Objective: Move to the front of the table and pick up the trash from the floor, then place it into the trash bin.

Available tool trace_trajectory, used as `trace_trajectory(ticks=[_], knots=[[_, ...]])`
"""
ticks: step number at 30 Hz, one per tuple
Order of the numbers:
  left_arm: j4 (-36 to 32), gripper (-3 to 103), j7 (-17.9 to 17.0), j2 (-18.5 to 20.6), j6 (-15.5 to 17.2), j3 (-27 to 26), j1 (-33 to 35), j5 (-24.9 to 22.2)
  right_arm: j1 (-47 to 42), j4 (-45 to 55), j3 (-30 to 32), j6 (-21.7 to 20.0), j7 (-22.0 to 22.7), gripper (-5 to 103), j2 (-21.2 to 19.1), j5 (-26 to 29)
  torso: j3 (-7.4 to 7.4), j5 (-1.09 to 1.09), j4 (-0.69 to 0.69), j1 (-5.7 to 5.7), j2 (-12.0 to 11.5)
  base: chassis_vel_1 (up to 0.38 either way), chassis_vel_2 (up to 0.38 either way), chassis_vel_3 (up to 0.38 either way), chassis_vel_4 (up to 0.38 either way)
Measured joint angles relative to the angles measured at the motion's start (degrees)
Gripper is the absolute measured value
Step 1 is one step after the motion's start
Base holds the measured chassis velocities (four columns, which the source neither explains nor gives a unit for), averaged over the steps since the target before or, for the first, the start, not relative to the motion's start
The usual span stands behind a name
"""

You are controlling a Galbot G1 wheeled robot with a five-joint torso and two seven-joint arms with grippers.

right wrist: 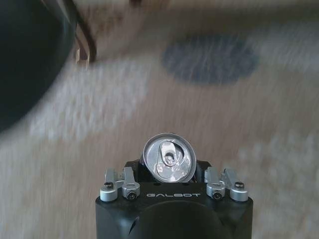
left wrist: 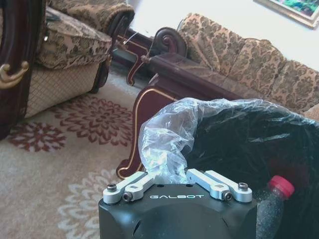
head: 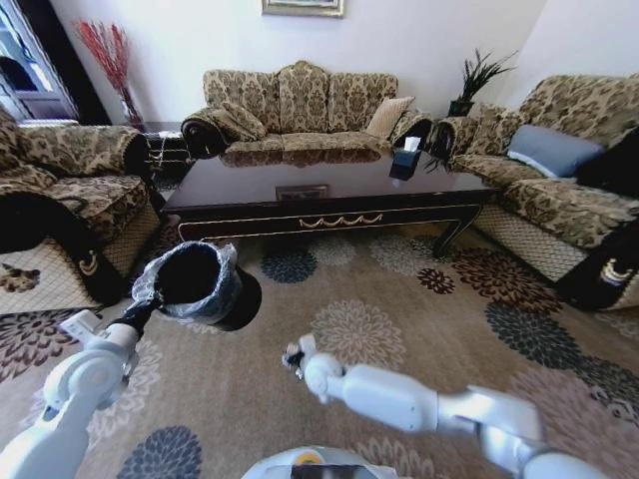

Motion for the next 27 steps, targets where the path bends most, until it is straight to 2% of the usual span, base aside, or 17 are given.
trace_trajectory(ticks=[2, 9, 11, 15, 20, 24, 27], knots=[[0.6, 3, -0.3, -0.4, 0.0, 0.9, 0.2, 0.0, 4.2, 2.4, 3.7, 0.0, -0.2, 56, -0.7, 1.3, -0.01, 0.0, 0.0, 0.0, 0.0, 0.0, 0.0, 0.0, 0.0], [0.8, 3, -0.4, -1.4, 0.0, 2.5, 0.6, 1.5, 11.7, 4.7, 8.2, -0.2, -0.9, 54, 0.5, 4.1, 0.0, 0.0, 0.01, 0.0, 0.0, 0.0, 0.0, 0.0, 0.0], [0.8, 3, -0.4, -1.6, 0.1, 2.8, 0.7, 1.9, 13.2, 5.4, 9.2, -0.2, -1.4, 54, 1.5, 4.8, 0.0, -0.01, 0.0, 0.0, 0.0, 0.0, 0.0, 0.0, 0.0], [0.4, 3, -0.4, -2.0, 0.1, 3.3, 0.8, 2.5, 17.6, 9.2, 11.7, -1.0, -1.9, 54, 6.0, 10.4, 0.0, -0.01, 0.03, 0.0, 0.0, 0.0, 0.0, 0.0, 0.0], [0.4, 3, -0.4, -1.8, 0.1, 3.3, 0.6, 2.5, 21.7, 11.7, 9.0, -0.5, -6.2, 54, 8.4, 11.1, -0.01, -0.01, 0.01, 0.0, 0.0, 0.0, 0.0, 0.0, 0.0], [0.4, 3, -0.5, -1.2, 0.0, 3.1, -0.2, 1.5, 23.9, 11.5, 3.2, 1.9, -10.2, 54, 10.2, 7.8, -0.01, -0.01, 0.0, 0.0, 0.0, 0.0, 0.0, 0.0, 0.0], [0.1, 3, -0.7, -1.1, 0.0, 3.0, -0.5, 0.9, 24.0, 10.6, 0.3, 2.6, -10.7, 54, 11.4, 6.0, -0.01, -0.02, 0.01, 0.0, 0.0, 0.0, 0.0, 0.0, 0.0]])
